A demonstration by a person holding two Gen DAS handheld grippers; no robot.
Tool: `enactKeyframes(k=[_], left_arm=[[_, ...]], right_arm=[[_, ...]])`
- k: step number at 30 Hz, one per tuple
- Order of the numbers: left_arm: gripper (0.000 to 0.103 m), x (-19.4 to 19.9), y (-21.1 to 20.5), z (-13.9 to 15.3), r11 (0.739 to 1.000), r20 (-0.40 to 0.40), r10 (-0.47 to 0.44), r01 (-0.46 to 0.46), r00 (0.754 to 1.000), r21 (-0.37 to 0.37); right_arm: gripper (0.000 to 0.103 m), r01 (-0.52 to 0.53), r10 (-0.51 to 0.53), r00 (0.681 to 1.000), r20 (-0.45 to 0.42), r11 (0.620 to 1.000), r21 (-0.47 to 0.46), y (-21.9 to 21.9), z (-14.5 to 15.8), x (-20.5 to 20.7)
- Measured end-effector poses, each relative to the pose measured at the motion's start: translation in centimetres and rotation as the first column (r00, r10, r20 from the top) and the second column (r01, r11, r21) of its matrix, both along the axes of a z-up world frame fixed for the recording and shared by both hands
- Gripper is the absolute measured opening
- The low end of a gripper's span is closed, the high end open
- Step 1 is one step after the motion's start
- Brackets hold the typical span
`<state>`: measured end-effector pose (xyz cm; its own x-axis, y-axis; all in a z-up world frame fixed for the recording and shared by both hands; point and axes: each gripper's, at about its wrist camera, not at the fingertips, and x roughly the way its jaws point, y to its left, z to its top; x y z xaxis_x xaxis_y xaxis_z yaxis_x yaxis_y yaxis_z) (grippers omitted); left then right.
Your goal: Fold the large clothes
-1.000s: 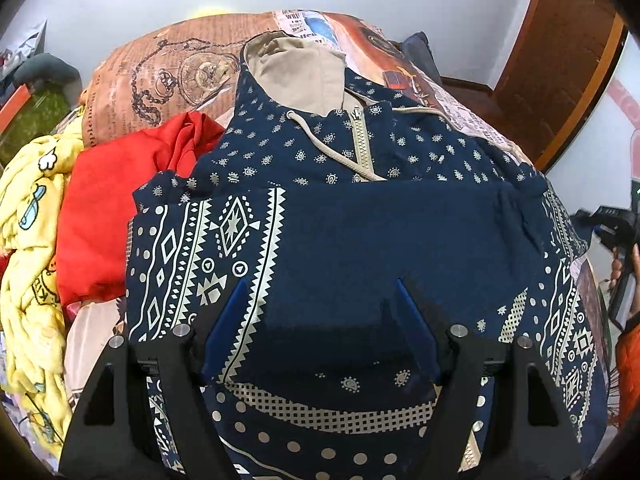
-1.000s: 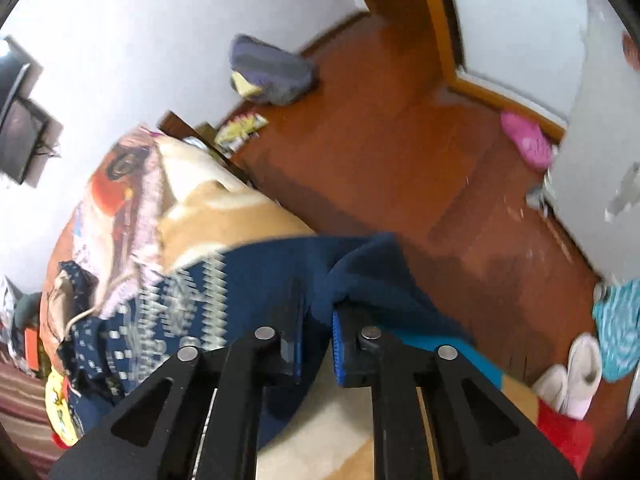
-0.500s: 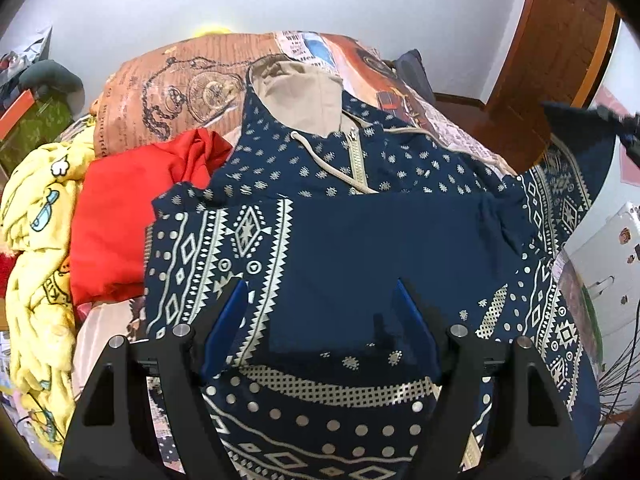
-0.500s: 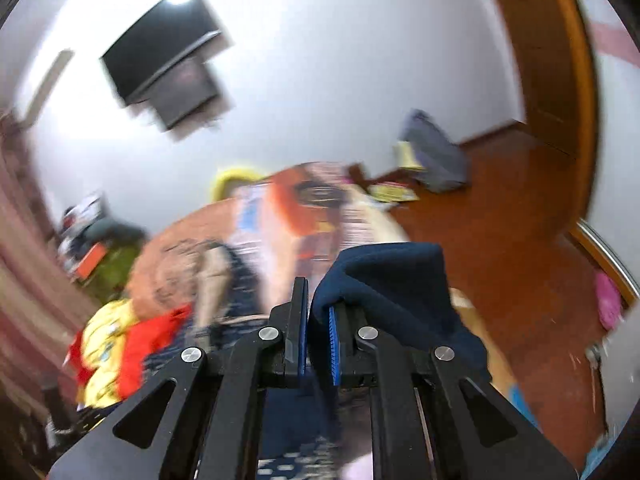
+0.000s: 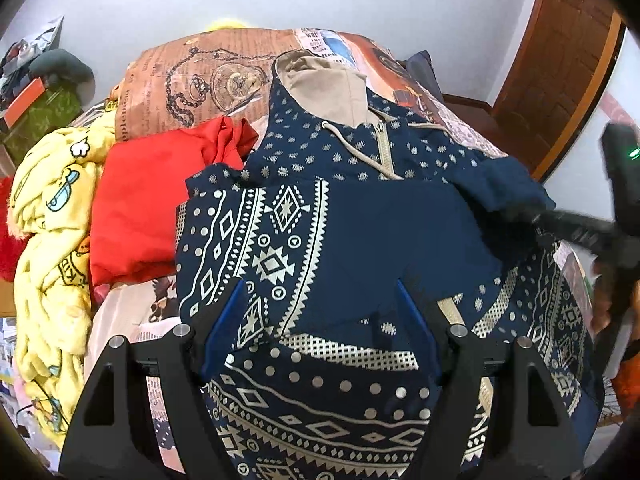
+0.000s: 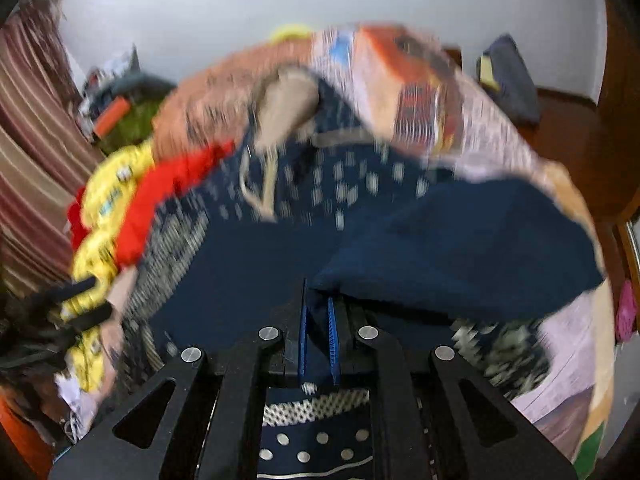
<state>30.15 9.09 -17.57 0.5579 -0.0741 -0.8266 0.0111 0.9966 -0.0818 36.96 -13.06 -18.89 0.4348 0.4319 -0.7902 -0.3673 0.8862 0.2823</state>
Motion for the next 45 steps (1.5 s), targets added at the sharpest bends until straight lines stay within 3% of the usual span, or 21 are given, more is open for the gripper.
enactKeyframes(k=[3, 9, 14, 17, 22, 27, 35, 40, 45], left_arm=[[0.074, -0.3, -0.5, -0.1, 1.000, -0.002, -0.015, 0.015, 1.000, 0.014], [0.074, -0.4, -2.4, 0.4, 0.996, 0.014, -0.068, 0.068, 0.998, 0.059], [0.074, 0.2, -5.0, 1.6, 0.988, 0.037, -0.129, 0.125, 0.991, 0.086], [0.074, 1.0, -6.9, 2.3, 0.982, 0.048, -0.169, 0.163, 0.984, 0.099], [0.074, 3.1, -11.1, 3.4, 0.959, 0.063, -0.256, 0.245, 0.965, 0.139], [0.074, 6.1, -15.7, 3.9, 0.938, 0.048, -0.335, 0.328, 0.941, 0.110], [0.074, 9.9, -25.5, 0.9, 0.859, -0.029, -0.490, 0.488, 0.871, 0.152], [0.074, 11.0, -30.5, -2.0, 0.805, -0.083, -0.569, 0.575, 0.818, 0.143], [0.074, 12.2, -33.6, -4.3, 0.778, -0.121, -0.593, 0.605, 0.796, 0.171]], right_arm=[[0.012, -0.008, 0.006, 0.997, -0.072, 1.000, -0.023, 0.0, -1.7, 0.0], [0.015, -0.055, 0.049, 0.991, -0.127, 0.998, -0.044, -0.2, -1.0, -0.8], [0.036, -0.119, 0.112, 0.988, -0.104, 0.991, -0.060, -0.6, 0.8, -2.1], [0.049, -0.058, 0.056, 0.998, -0.028, 0.997, -0.058, -2.7, 2.2, -2.7], [0.050, 0.088, -0.083, 0.993, 0.083, 0.994, -0.059, -7.5, 4.6, -2.9], [0.050, 0.253, -0.245, 0.956, 0.160, 0.967, -0.030, -13.4, 5.8, -2.9], [0.050, 0.402, -0.394, 0.909, 0.137, 0.915, -0.039, -18.4, 3.9, -2.9], [0.050, 0.419, -0.410, 0.906, 0.103, 0.904, -0.085, -19.5, 2.0, -2.7], [0.050, 0.428, -0.425, 0.904, 0.057, 0.898, -0.100, -20.9, 0.4, -2.9]])
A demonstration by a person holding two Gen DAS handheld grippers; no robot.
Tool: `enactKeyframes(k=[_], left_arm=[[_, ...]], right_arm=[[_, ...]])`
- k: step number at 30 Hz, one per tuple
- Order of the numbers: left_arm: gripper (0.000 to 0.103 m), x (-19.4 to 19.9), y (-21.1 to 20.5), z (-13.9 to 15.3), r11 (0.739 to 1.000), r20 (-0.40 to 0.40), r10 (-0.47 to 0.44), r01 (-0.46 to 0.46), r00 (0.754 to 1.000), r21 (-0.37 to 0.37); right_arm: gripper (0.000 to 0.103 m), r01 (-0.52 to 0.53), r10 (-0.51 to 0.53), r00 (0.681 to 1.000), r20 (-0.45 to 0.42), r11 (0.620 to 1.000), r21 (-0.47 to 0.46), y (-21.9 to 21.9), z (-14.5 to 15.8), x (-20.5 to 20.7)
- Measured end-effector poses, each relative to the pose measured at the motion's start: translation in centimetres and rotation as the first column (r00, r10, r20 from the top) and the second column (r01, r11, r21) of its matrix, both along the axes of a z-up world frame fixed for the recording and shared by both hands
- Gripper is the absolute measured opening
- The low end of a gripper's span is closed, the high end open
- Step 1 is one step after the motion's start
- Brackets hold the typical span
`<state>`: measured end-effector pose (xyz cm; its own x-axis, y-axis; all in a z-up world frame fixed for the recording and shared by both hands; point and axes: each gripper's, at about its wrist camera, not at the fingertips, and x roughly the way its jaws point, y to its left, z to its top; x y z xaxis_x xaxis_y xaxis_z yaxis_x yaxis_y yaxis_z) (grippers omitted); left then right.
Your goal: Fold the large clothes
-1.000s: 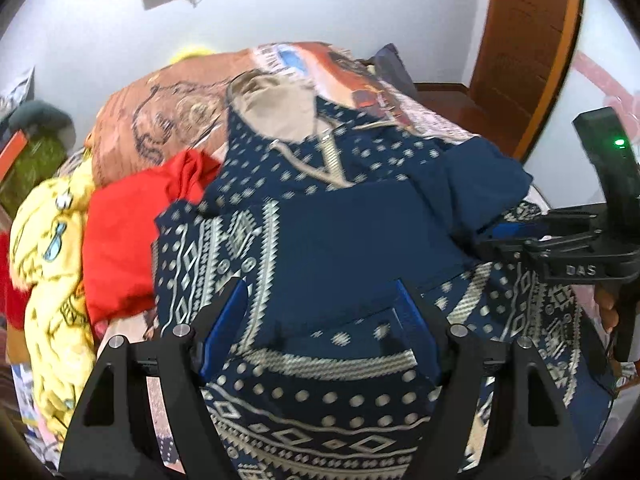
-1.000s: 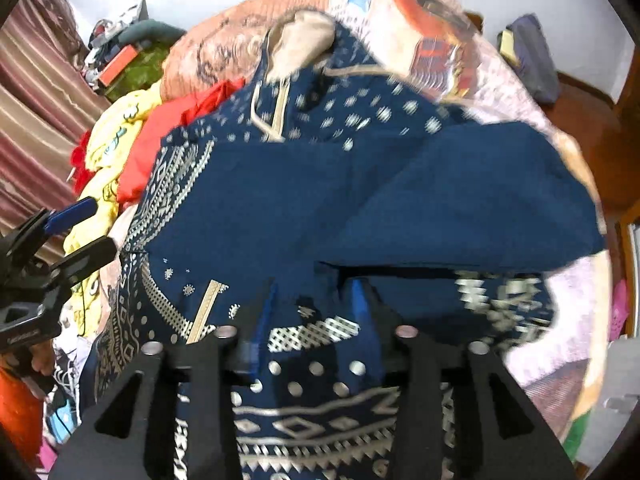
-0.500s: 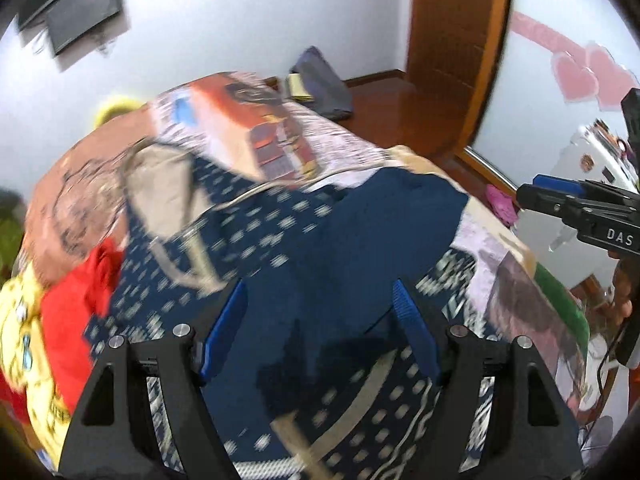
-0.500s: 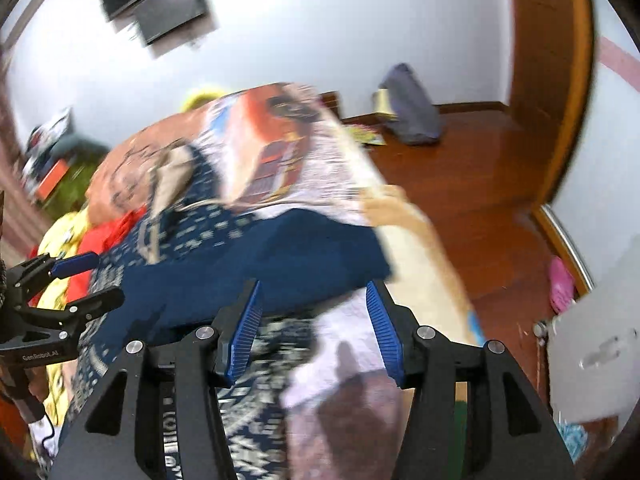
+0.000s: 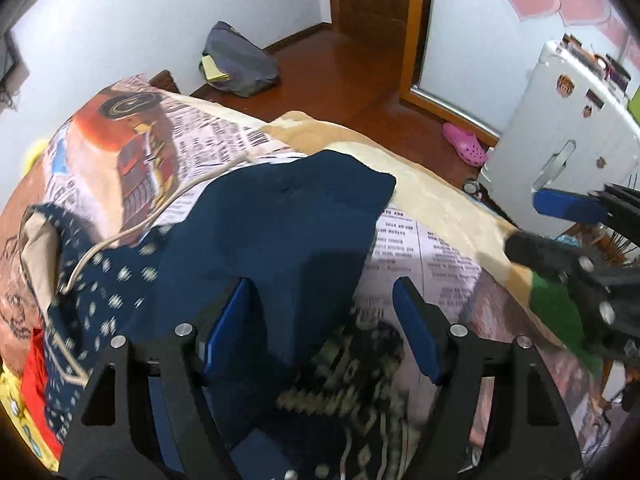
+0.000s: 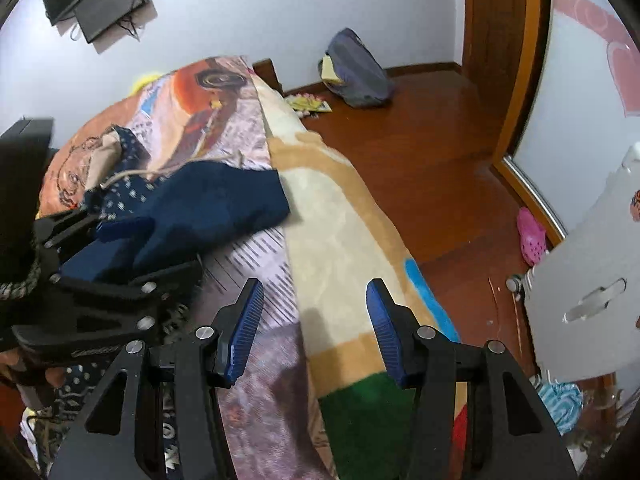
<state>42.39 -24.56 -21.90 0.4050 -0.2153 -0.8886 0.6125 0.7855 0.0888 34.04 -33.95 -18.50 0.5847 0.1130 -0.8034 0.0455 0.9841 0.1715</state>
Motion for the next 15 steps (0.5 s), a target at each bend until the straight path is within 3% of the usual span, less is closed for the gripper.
enactKeyframes(k=[4, 7, 8, 10, 12, 15], left_arm=[[0.068, 1.2, -1.1, -2.0, 0.998, 0.011, 0.003, -0.004, 1.000, 0.055], [0.035, 2.2, -0.2, -1.7, 0.998, 0.026, 0.060, -0.061, 0.998, 0.030], [0.022, 2.6, 0.4, -1.4, 0.996, 0.012, 0.083, -0.083, 0.996, 0.015], [0.010, 3.2, 1.4, -0.7, 0.993, -0.026, 0.110, -0.111, 0.994, -0.045], [0.004, 3.5, 2.8, 0.6, 0.984, -0.034, 0.144, -0.147, 0.989, -0.103], [0.004, 3.7, 5.7, 3.7, 0.958, -0.016, 0.199, -0.198, 0.980, -0.209]], right_arm=[[0.050, 0.006, -0.006, 1.000, -0.020, 1.000, 0.003, -0.5, -0.6, -0.3], [0.050, 0.007, -0.007, 1.000, -0.024, 1.000, 0.004, -0.4, -0.6, -0.6], [0.050, 0.004, -0.003, 1.000, -0.026, 1.000, 0.006, -0.3, -0.6, -0.6], [0.050, -0.003, 0.003, 1.000, -0.028, 1.000, 0.000, 0.1, -0.5, -0.6], [0.050, -0.010, 0.010, 1.000, -0.029, 1.000, -0.015, 0.7, -0.4, -0.6], [0.050, -0.034, 0.033, 0.999, -0.029, 0.999, -0.035, 1.9, 0.1, -0.3]])
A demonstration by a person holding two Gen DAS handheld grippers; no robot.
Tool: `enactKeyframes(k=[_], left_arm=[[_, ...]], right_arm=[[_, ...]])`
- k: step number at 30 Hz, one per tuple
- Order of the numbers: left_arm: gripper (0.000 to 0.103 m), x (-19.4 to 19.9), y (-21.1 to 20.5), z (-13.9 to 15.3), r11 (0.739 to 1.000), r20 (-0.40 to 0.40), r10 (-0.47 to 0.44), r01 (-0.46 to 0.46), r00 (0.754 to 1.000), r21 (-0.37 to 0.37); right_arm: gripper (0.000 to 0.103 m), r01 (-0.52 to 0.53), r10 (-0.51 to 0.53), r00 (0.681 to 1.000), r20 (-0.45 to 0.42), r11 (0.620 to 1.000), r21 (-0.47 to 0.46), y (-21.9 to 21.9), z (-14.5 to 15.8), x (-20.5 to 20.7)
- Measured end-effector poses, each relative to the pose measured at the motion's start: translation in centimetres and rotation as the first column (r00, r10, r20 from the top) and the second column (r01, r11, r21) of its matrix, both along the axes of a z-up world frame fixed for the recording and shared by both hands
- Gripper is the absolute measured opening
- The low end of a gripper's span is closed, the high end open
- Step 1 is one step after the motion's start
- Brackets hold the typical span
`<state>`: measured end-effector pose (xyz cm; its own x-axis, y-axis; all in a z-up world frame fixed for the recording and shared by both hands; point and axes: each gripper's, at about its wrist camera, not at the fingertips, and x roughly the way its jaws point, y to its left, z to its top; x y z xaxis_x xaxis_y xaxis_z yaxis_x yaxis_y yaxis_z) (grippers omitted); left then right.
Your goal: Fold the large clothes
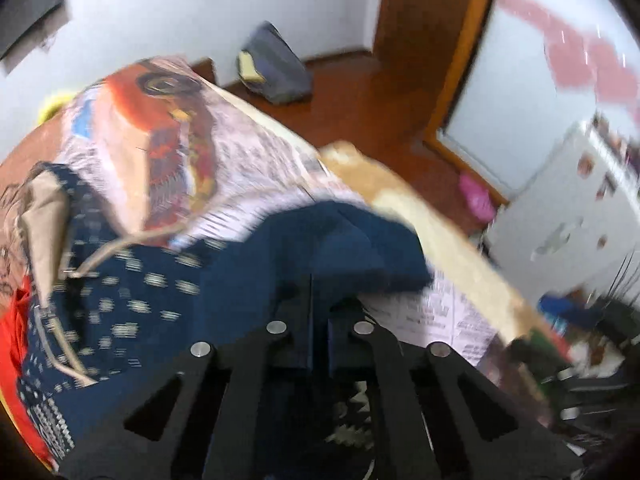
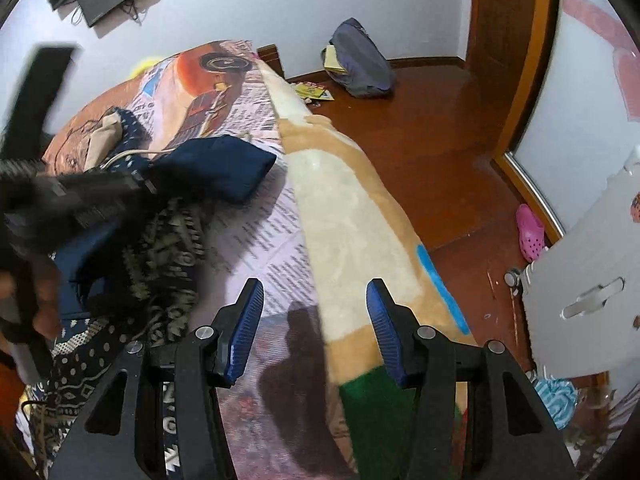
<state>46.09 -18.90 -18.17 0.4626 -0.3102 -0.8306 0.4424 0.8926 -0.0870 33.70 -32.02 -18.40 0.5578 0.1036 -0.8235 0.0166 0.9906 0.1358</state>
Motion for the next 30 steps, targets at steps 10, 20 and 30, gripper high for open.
enactKeyframes(k=[10, 20, 30], left_arm=[[0.003, -2.6, 15.0, 10.8, 0.974, 0.189, 0.194, -0.166, 0.963, -0.154], [0.003, -7.9, 27.1, 6.1, 0.933, 0.127, 0.355, -0.343, 0.926, -0.110], [0.005, -12.7, 33.5, -3.8, 0.866, -0.067, 0.491, -0.495, 0.869, -0.067]], right_arm=[[0.073, -0.100, 0.104, 0.989, 0.100, 0.994, -0.045, 5.2, 3.7, 1.2], [0.077, -0.174, 0.173, 0.985, -0.016, 0.983, -0.062, 10.9, 0.1, 4.3], [0.081, -0.180, 0.170, 0.979, -0.112, 0.980, -0.084, 11.2, -3.6, 4.1]])
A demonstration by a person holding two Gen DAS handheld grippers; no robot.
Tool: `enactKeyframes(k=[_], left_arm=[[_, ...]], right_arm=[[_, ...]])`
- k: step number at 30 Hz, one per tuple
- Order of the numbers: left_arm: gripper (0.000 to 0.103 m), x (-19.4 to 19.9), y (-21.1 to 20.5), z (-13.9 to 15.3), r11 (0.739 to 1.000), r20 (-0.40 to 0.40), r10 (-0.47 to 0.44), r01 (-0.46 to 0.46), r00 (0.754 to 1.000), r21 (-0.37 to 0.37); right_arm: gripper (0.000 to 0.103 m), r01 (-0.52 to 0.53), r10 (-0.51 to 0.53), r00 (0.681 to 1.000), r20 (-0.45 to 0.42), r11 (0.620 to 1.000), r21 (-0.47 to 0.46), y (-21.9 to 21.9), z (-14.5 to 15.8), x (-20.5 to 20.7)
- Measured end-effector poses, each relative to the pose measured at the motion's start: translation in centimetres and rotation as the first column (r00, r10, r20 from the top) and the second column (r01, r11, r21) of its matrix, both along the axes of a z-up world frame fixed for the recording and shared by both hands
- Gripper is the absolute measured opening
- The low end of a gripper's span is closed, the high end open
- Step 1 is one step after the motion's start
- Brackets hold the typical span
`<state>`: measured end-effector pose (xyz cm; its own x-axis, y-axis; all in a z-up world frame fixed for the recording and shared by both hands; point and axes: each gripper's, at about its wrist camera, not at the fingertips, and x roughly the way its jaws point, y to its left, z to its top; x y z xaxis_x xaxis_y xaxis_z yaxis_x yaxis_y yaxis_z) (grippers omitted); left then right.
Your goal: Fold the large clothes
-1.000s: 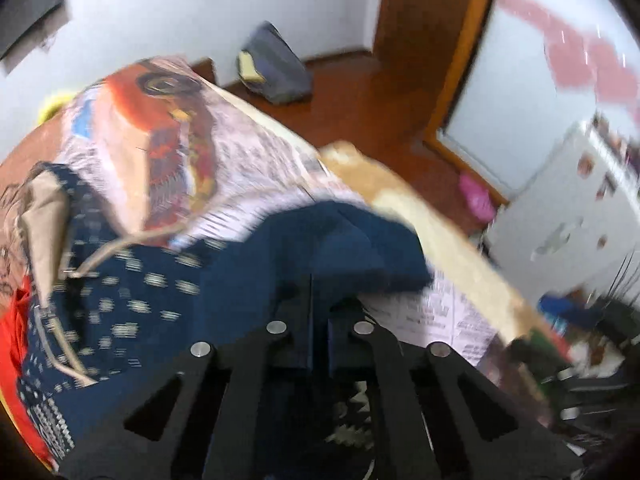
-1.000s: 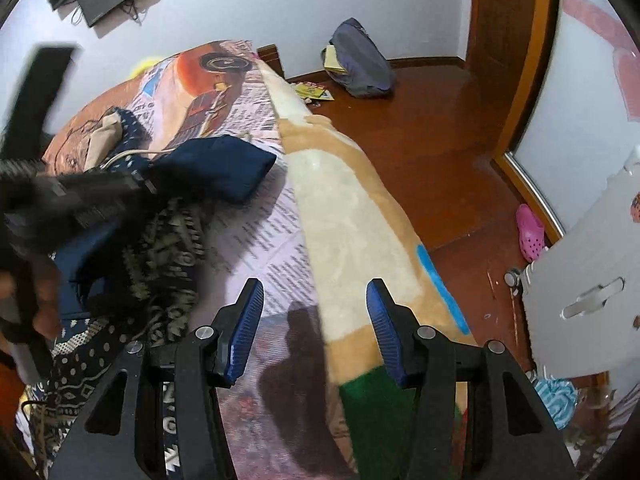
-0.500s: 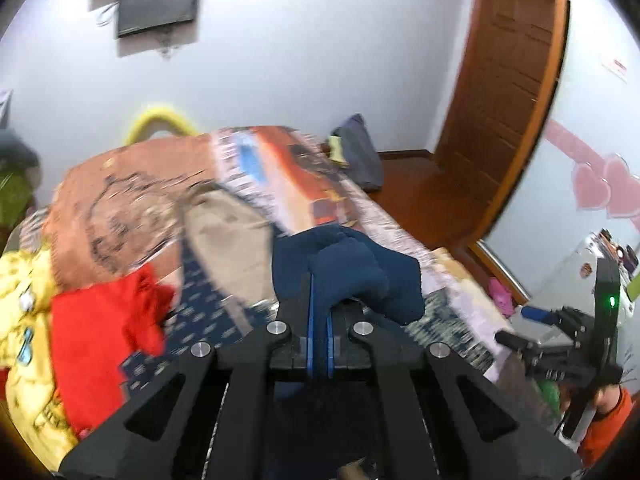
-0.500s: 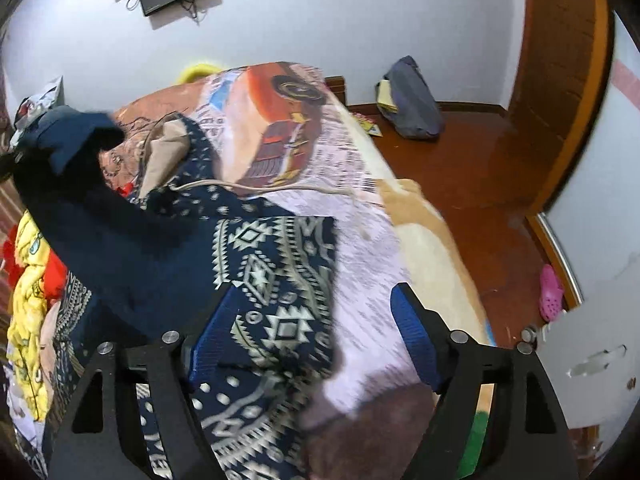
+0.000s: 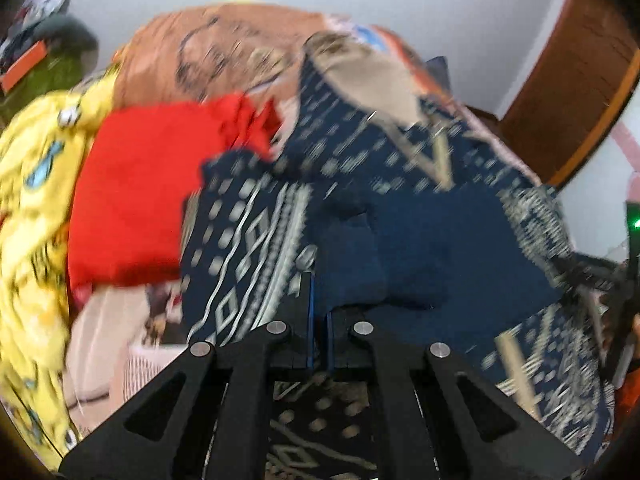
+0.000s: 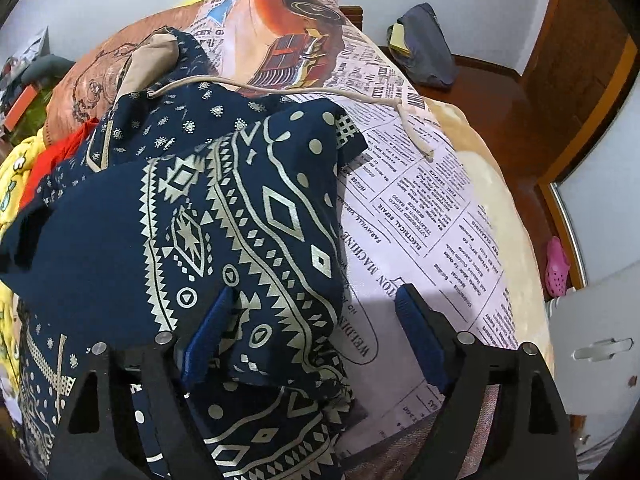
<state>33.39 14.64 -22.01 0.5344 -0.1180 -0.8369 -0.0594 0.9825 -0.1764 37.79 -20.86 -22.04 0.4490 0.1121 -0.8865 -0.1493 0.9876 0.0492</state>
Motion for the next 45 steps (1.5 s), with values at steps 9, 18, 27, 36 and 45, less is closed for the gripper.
enactKeyframes(k=[9, 18, 27, 36, 45], left_arm=[[0.022, -3.2, 4.9, -4.0, 0.952, -0.032, 0.160, -0.163, 0.987, -0.260], [0.022, -4.3, 5.0, -4.3, 0.937, -0.026, 0.196, -0.195, 0.980, -0.290], [0.024, -6.5, 6.6, -4.1, 0.921, -0.039, 0.267, -0.267, 0.963, -0.285], [0.024, -5.5, 2.9, -0.4, 0.986, 0.003, 0.132, -0.132, 0.991, 0.103], [0.054, -0.7, 1.5, 6.1, 0.975, 0.127, 0.019, -0.047, 0.992, 0.217]], right_arm=[[0.084, -0.011, 0.012, 1.000, 0.014, 1.000, -0.018, 0.4, -0.2, 0.1], [0.085, -0.009, 0.010, 1.000, 0.018, 1.000, -0.019, 0.4, -0.4, 0.1], [0.086, -0.009, 0.010, 1.000, 0.017, 1.000, -0.016, 0.3, -0.4, 0.1], [0.086, -0.041, 0.043, 0.999, 0.025, 0.996, -0.082, 1.4, 1.2, 0.2], [0.086, -0.162, 0.175, 0.969, 0.174, 0.983, -0.087, 4.7, 7.9, 1.5]])
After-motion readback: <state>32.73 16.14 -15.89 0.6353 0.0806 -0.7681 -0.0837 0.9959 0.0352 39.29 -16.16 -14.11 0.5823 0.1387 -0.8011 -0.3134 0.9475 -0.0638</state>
